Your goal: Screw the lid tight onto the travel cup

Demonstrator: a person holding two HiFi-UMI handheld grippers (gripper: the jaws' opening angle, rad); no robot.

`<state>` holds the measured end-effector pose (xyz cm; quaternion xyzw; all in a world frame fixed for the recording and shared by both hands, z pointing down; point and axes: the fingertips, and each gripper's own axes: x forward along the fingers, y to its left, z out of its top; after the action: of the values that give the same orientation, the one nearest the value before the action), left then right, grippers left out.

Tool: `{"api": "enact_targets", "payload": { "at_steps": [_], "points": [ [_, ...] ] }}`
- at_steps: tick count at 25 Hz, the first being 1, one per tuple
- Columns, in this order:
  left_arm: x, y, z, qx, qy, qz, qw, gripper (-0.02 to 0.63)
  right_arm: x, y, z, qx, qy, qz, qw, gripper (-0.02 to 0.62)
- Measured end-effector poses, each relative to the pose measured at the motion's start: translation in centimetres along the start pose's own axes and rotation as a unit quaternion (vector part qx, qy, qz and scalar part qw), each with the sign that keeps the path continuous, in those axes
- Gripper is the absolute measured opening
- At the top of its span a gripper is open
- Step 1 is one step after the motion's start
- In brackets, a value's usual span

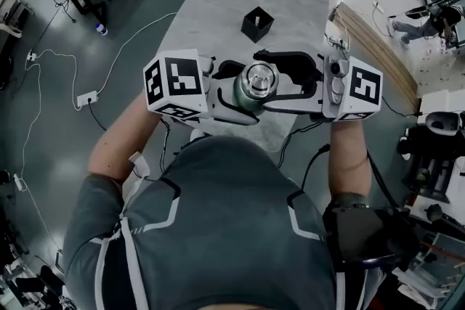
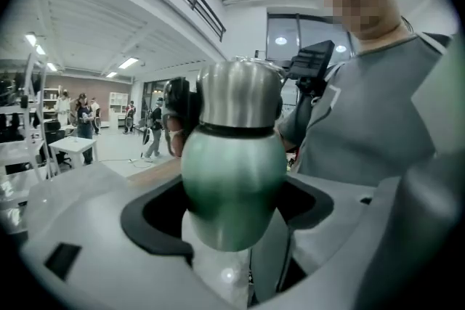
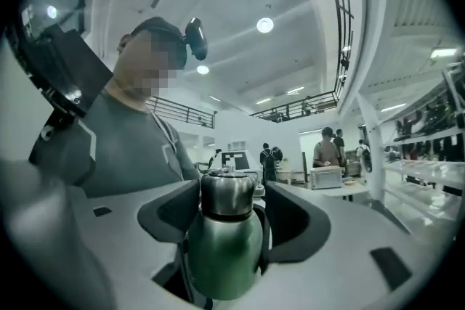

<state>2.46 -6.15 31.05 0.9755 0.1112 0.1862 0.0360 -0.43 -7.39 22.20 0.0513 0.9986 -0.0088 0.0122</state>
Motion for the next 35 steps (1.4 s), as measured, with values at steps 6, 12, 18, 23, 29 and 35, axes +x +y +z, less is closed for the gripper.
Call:
{"api": "enact_targets", "payload": {
  "at_steps": [6, 12, 18, 23, 29, 35],
  "points": [
    [0.7, 0.6, -0.1, -0.01, 0.012, 0.022, 0.9996, 0.379, 0.0, -0.1, 0.1, 0.004, -0.008, -0.004, 1.0, 0.264],
    [0.2, 4.8, -2.7, -0.065, 0.042, 0.144, 0.9865, 0.379, -0.2, -3.9, -2.4, -0.011, 0.014, -0.209, 0.978, 0.261],
    [0.0, 3.9, -2.1, -0.058, 0.027, 0.117, 0.9911, 0.379, -0.4, -2.8, -1.8, -0.023, 0.02, -0.17, 0.985, 0.268],
    [-0.1, -0.8, -0.3, -0.01, 0.016, 0.007, 0.9998, 0.379, -0.4, 0.5, 1.0, 0.014, -0.023, 0.011, 1.0, 0.298],
    [0.4, -1.6, 0.7, -0.009, 0.02, -0.008, 0.9997, 0.379, 0.7, 1.7, 1.0, 0.002, -0.002, 0.067, 0.998, 0.287],
    [-0.5, 3.1, -1.4, -0.05, 0.037, 0.12, 0.9908, 0.379, 0.0, -2.3, -1.0, -0.002, -0.004, -0.109, 0.994, 0.256]
  ]
}}
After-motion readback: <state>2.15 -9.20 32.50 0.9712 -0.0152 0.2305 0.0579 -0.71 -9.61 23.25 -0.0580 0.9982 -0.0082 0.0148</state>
